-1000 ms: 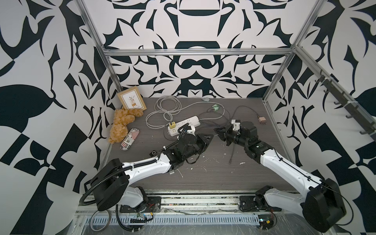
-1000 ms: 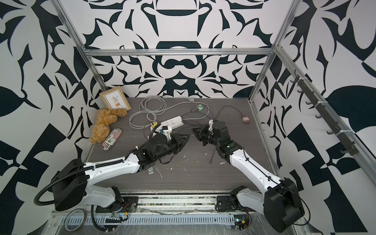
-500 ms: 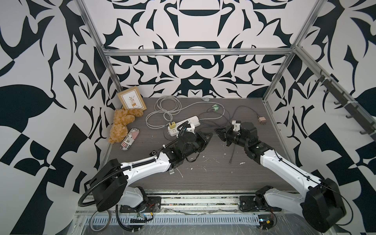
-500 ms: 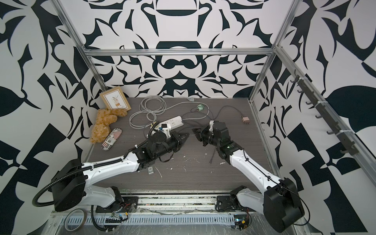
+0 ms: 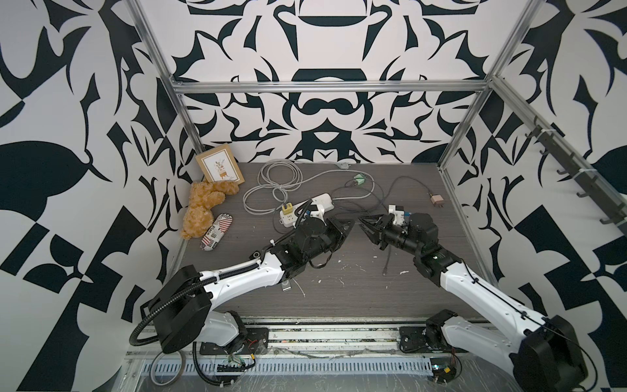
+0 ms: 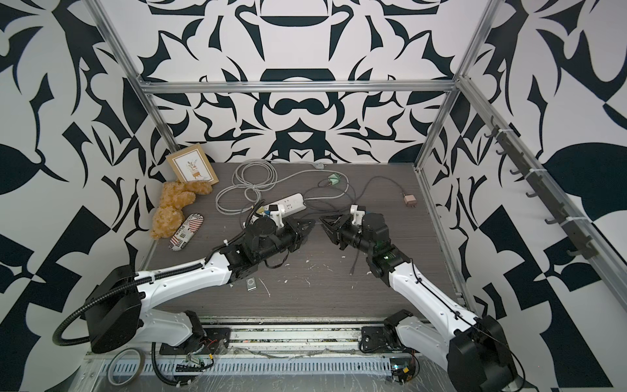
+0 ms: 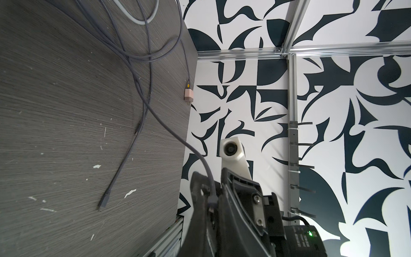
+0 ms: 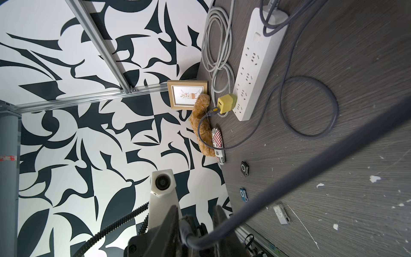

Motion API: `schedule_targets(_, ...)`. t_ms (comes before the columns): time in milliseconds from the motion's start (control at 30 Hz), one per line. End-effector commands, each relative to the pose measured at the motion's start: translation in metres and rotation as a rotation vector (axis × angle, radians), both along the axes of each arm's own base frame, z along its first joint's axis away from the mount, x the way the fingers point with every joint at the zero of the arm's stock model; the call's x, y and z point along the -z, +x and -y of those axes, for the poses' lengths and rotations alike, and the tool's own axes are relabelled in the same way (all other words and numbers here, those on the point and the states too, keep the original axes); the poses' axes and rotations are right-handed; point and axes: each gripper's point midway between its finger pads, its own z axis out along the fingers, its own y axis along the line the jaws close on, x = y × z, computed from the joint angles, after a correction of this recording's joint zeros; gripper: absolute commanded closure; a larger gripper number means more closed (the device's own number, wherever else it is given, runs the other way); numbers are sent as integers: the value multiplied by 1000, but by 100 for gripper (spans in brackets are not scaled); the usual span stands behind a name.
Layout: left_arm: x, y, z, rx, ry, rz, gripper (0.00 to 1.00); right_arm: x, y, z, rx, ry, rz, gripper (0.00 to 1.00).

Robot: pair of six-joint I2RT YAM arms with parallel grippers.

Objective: Charge mp3
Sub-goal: Pick up the charging cable from the center of the board.

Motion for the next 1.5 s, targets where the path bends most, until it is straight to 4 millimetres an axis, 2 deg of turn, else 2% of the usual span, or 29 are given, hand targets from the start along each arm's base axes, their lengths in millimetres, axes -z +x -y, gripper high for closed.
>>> schedule_targets(0, -23, 3, 7, 17, -57, 26, 100, -31, 4, -6, -23, 51, 93, 73)
schedule_targets(367, -18, 2, 7, 16, -56, 19, 100, -32, 4, -7, -25, 66, 98, 83)
schedule_targets(600, -17, 3, 9, 18, -62, 19, 100, -35, 1, -8, -44, 79, 103, 83)
schedule_targets(733, -15, 4, 11, 18, -66, 13, 100, -37, -1, -8, -49, 83, 111, 76)
schedule_targets(800, -15, 4, 11, 20, -68, 12, 100, -35, -2, -8, -48, 82, 109, 75)
schedule_targets(967, -14, 4, 11, 16, -63, 11, 100, -32, -3, -6, -45, 82, 104, 83)
schedule_targets(1200, -10, 5, 9, 6, -59, 3, 100, -29, -5, -6, -46, 79, 93, 100)
schedule_targets(1367, -5, 6, 11, 9, -61, -6, 100, -28, -6, -6, -52, 72, 83, 100)
schedule_targets(1467, -2, 10, 3, -15, -60, 8, 59, -26, -6, -6, -56, 44, 79, 100)
